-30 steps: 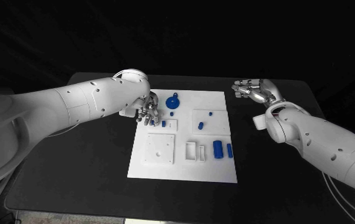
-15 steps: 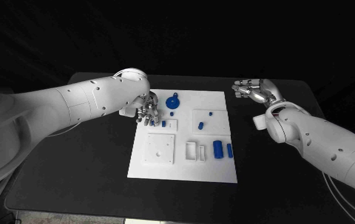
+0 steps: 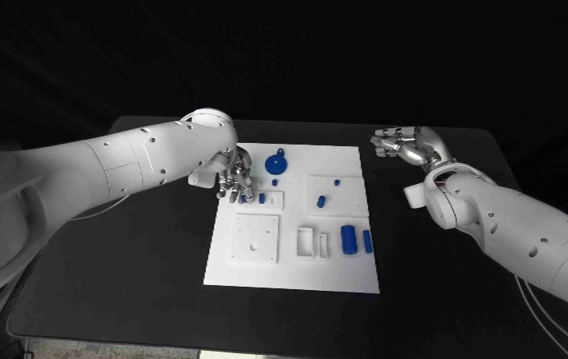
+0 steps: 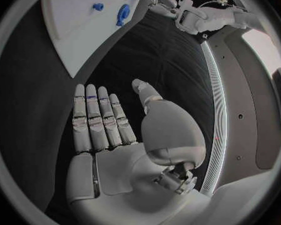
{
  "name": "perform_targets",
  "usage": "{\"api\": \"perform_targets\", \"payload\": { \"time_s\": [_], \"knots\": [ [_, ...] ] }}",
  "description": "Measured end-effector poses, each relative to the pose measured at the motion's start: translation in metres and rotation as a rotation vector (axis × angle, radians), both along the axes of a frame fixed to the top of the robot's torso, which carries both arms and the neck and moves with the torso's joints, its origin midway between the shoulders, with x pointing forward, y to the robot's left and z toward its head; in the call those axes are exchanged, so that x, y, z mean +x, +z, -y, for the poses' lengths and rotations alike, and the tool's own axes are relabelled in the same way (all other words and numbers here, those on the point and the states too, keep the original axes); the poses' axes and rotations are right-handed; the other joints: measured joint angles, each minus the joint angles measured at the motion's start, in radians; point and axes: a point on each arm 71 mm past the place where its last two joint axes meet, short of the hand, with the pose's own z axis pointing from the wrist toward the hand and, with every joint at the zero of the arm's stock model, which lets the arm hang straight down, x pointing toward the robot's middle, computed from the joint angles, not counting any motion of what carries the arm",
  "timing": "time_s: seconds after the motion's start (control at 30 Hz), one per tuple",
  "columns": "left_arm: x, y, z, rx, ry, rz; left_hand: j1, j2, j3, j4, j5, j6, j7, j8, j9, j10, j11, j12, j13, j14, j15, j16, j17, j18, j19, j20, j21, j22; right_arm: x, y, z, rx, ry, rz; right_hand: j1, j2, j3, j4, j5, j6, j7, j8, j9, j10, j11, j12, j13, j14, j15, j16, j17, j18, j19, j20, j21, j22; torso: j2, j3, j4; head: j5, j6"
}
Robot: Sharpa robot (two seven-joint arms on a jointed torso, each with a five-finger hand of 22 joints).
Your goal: Assemble the parts on the task board
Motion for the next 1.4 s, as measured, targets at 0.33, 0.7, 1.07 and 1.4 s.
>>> {"api": "perform_targets", "payload": {
  "time_s": [0.33,0.7,1.07,1.4],
  "knots": [
    [-0.0011,0.0018,0.004,-0.005,-0.013,-0.023,0.0,0.0,0.0,0.0,-0.004,0.0,0.0,-0.004,-0.001,0.005,-0.002,0.0,0.0,0.0,0.0,0.0,0.003,0.0,0.0,0.0,0.004,0.0,0.0,0.0,-0.0004,0.0,0.001,0.0,0.0,0.0,0.0,0.0,0.0,0.0,0.0,0.0,0.0,0.0,0.0,0.0,0.0,0.0,0.0,0.0,0.0,0.0,0.0,0.0,0.0,0.0,0.0,0.0005,0.0009,0.003,0.0],
    [0.0007,0.0023,0.006,0.004,-0.006,-0.023,0.0,0.0,0.0,0.0,0.0,0.0,0.0,-0.006,0.004,0.005,-0.002,0.0,0.0,0.0,0.0,0.0,0.005,0.0,0.0,0.0,0.004,0.0,0.0001,-0.0001,-0.0014,0.001,0.003,0.0,0.0,0.0,0.003,0.003,0.0,0.0,0.0,0.0,0.0,0.0,0.0,0.0,0.0,0.0,0.0,0.0,0.0,0.0,0.0,0.0,0.0,0.0,0.0,0.0004,-0.0002,0.006,0.001],
    [0.0033,0.0033,0.0014,0.031,0.011,-0.002,0.0,0.0,0.0,0.0,0.0,0.0,0.0,-0.009,0.008,0.009,-0.005,0.0,0.0,0.0,0.001,0.0,0.008,0.0,0.0,0.0,0.004,0.0,0.0001,-0.0001,-0.0013,0.001,0.003,0.0,0.0,0.0,0.003,0.003,0.0,0.0,0.0,0.0,0.0,0.0,0.0,0.0,0.0,0.0,0.0,0.0,0.0,0.0,0.0,0.0,0.0,0.0,0.0,0.0006,0.0003,0.005,0.001],
    [0.0051,0.0027,0.0041,0.041,0.013,-0.002,0.0,0.0,0.0,0.0,0.0,0.0,0.0,-0.01,0.01,0.011,-0.004,0.0,0.0,0.001,0.002,0.0,0.008,0.0,0.0,0.0,0.004,0.0,0.0001,-0.0002,-0.0019,0.002,0.004,0.0,0.0,0.0,0.003,0.003,0.0,0.0,0.0,0.0,0.0,0.0,0.0,0.0,0.0,0.0,0.0,0.0,0.0,0.0,0.0,0.0,0.0,0.0,0.0,-0.0001,-0.0002,0.006,0.0]
  ]
}}
